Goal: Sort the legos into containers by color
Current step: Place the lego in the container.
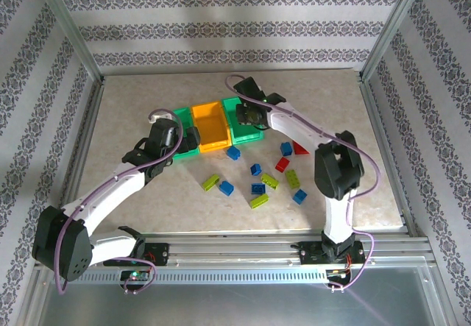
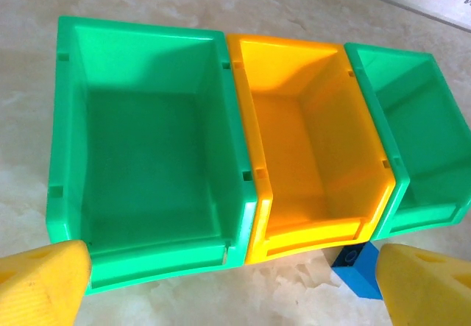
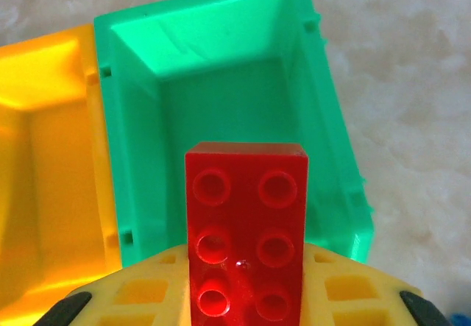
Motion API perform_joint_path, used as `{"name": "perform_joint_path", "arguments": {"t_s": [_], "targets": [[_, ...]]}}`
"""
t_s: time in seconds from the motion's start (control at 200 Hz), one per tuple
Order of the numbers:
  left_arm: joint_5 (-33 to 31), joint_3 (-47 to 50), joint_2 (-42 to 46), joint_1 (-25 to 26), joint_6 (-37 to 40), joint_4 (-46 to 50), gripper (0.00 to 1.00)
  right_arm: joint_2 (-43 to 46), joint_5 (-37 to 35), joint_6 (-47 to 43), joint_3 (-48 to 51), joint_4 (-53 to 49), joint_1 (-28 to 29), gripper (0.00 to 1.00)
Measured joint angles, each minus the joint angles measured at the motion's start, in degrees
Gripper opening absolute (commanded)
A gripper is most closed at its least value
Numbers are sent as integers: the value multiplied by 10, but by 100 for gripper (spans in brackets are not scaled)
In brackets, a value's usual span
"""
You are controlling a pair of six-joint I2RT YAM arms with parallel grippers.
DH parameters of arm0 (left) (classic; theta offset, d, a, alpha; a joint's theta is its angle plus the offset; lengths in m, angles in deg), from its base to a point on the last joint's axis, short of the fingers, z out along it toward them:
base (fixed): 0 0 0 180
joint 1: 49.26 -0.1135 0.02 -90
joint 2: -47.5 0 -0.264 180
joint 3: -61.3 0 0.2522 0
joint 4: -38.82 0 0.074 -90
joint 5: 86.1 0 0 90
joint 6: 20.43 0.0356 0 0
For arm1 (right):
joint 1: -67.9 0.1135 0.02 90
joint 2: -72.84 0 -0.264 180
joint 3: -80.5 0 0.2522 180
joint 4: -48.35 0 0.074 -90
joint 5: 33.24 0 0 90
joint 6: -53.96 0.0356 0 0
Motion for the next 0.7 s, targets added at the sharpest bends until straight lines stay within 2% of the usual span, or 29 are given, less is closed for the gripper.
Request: {"name": "perform_joint_path", "arguments": {"t_s": [0.275, 0.35, 0.7], "targets": [[9, 6, 12, 0, 0, 3, 100, -123, 5, -30, -92, -29, -1, 18], [10, 6, 15, 0, 0, 3, 100, -134, 5, -34, -94, -37, -3, 24], [57, 6, -11, 0, 1, 2, 100, -139, 16, -36, -94, -43, -16, 38]]}}
